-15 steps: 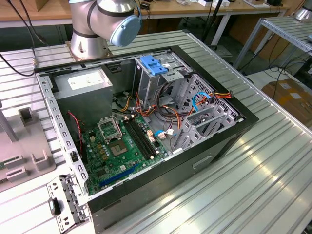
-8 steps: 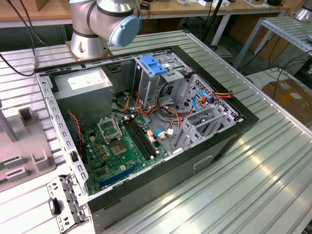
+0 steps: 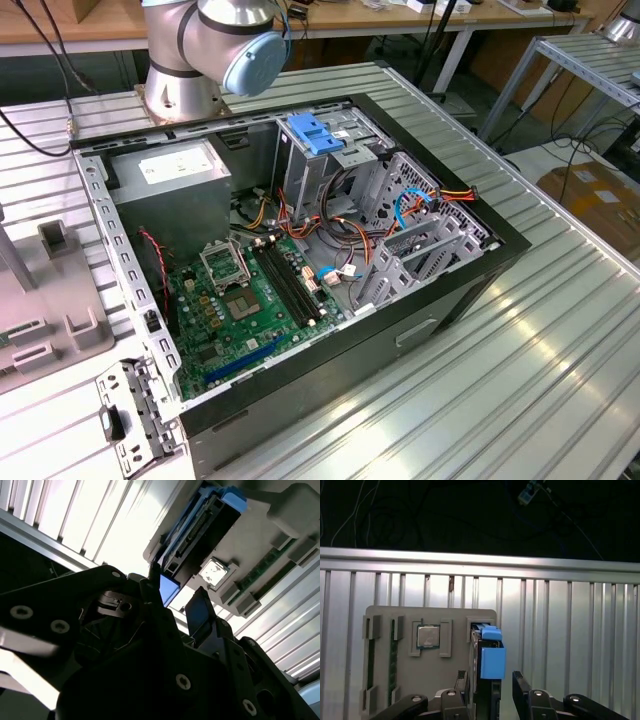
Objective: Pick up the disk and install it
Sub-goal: 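Pick up the disk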
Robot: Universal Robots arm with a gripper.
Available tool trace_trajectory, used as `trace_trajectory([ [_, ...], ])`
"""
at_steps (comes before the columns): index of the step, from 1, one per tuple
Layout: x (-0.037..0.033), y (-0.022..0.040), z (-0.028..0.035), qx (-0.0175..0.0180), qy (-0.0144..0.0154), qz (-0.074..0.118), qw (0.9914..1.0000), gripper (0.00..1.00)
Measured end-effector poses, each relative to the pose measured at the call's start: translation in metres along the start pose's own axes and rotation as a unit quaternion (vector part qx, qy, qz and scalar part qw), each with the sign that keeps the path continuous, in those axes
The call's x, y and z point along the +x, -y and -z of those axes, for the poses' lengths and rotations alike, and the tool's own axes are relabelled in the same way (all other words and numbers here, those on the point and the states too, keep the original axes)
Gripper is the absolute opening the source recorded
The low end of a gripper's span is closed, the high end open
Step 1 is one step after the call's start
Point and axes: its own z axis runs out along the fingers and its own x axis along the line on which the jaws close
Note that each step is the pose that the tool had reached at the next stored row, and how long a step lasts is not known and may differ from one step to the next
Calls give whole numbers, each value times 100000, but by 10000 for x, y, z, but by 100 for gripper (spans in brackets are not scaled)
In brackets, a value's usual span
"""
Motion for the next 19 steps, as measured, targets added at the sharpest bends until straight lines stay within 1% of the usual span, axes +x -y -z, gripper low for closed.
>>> trace_trajectory([
  [9, -9, -6, -42, 8, 97, 6, 100000, 48],
  [12, -10, -30, -74, 17, 138, 10, 100000, 48],
  [19, -8, -31, -137, 10, 130, 118, 100000, 48],
])
